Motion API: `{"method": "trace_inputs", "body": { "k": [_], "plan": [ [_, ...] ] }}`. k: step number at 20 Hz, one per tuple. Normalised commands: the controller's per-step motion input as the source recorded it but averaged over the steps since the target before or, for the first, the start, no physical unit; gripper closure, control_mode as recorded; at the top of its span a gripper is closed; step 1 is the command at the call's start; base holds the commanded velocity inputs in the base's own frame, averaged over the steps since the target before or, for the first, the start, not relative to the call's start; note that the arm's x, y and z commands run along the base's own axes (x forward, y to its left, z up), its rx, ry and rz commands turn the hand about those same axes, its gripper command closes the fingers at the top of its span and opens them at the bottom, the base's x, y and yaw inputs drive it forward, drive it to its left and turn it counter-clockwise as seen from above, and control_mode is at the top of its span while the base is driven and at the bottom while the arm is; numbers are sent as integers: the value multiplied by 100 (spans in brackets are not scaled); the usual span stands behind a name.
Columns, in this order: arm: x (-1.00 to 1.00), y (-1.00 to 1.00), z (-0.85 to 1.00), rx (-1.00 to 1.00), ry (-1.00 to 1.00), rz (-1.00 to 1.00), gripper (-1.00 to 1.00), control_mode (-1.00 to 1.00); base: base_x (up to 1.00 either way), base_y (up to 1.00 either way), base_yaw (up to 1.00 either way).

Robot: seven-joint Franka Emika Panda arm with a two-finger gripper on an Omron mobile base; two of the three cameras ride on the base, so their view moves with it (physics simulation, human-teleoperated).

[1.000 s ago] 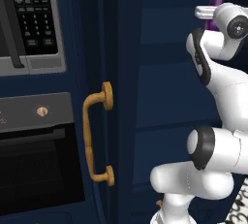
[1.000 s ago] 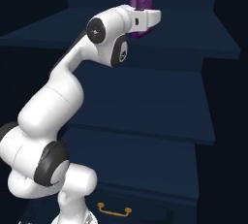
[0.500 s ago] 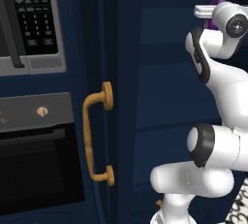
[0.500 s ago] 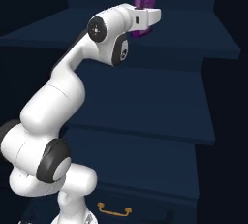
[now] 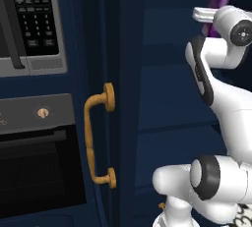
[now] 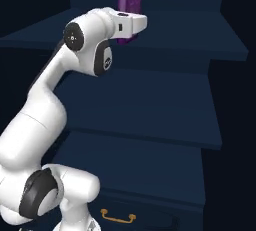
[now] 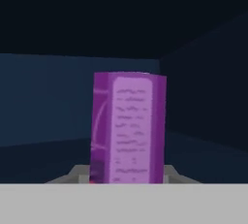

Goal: Pick the cereal and place it on the digital scale for weighing, and close the cabinet.

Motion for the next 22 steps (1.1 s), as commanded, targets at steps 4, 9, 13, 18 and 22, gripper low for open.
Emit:
{"method": "trace_inputs", "body": {
  "k": [4, 9, 13, 18, 22],
  "plan": [
    [-71, 89, -3, 8, 0, 5, 100, -100, 0, 0, 0],
    [-88, 57, -2, 6, -1, 4, 100, -100, 0, 0, 0],
    [-90, 27, -3, 9, 0, 5, 100, -100, 0, 0, 0],
    [-100, 0, 0, 4, 9, 10, 100, -100, 0, 0, 0],
    [-83, 3, -42, 2, 24, 17, 100, -100, 0, 0, 0]
  ]
}}
